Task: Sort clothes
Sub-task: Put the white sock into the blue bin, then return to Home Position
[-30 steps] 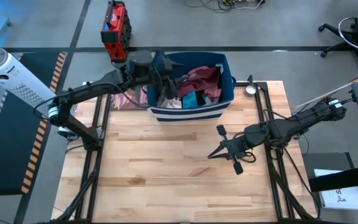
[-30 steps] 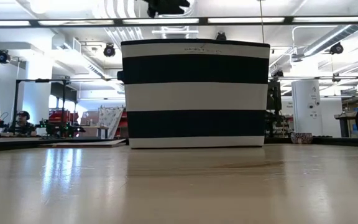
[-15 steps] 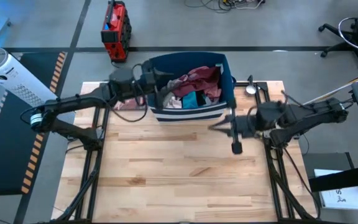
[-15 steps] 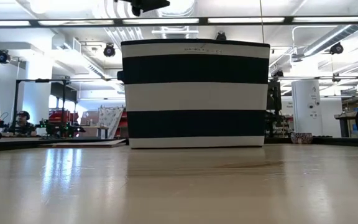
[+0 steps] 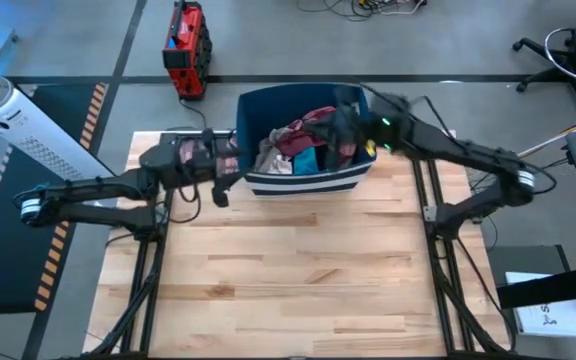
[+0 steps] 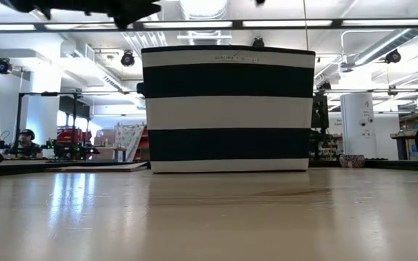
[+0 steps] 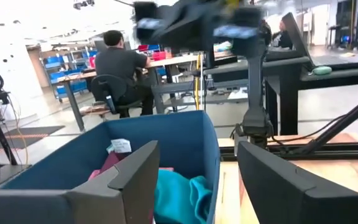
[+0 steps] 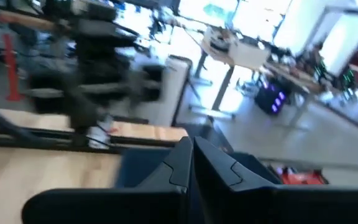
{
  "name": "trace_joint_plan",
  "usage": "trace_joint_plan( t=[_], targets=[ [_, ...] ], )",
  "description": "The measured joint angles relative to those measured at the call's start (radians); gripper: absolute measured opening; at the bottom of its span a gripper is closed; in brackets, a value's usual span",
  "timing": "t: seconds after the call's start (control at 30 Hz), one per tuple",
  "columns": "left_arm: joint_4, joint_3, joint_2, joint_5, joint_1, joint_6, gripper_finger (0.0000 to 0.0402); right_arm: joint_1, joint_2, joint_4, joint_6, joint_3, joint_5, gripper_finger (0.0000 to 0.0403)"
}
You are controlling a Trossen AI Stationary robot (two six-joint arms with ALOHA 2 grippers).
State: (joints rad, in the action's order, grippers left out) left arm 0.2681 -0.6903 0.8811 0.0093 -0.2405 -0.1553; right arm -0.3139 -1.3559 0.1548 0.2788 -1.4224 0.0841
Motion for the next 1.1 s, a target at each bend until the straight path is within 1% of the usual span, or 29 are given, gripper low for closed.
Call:
trace_joint_plan(
  t=[0.17,0.37,0.5,0.7,0.8,0.9,1.0,1.1],
  targets=[
    [0.002,0.075,-0.100,0.000,0.005,0.014,0.0196,-0.144,-0.173,0.060,-0.016,-0.097,0.060,0.0002],
    [0.001,0.129,-0.162,0.001,0.018,0.019,0.0186,-0.272,-0.328,0.096,-0.018,-0.111,0.145,0.0002],
    [-0.004,0.150,-0.177,0.001,0.018,0.026,0.0176,-0.321,-0.409,0.157,-0.017,-0.110,0.156,0.0002],
    [-0.025,0.150,-0.173,0.001,0.018,0.026,0.0158,-0.346,-0.494,0.228,0.001,-0.109,0.160,0.0002],
    [-0.025,0.150,-0.172,0.001,0.018,0.034,0.0152,-0.348,-0.509,0.234,0.001,-0.109,0.159,0.0002],
    [-0.036,0.150,-0.177,0.002,0.018,0.034,0.0149,-0.348,-0.489,0.234,0.013,-0.109,0.158,0.0002],
    [-0.054,0.150,-0.195,0.002,0.019,0.034,0.0143,-0.346,-0.426,0.236,0.024,-0.108,0.158,0.0002],
    [-0.060,0.150,-0.220,0.003,0.029,0.034,0.0130,-0.339,-0.335,0.260,0.040,-0.108,0.164,0.0001]
  ],
)
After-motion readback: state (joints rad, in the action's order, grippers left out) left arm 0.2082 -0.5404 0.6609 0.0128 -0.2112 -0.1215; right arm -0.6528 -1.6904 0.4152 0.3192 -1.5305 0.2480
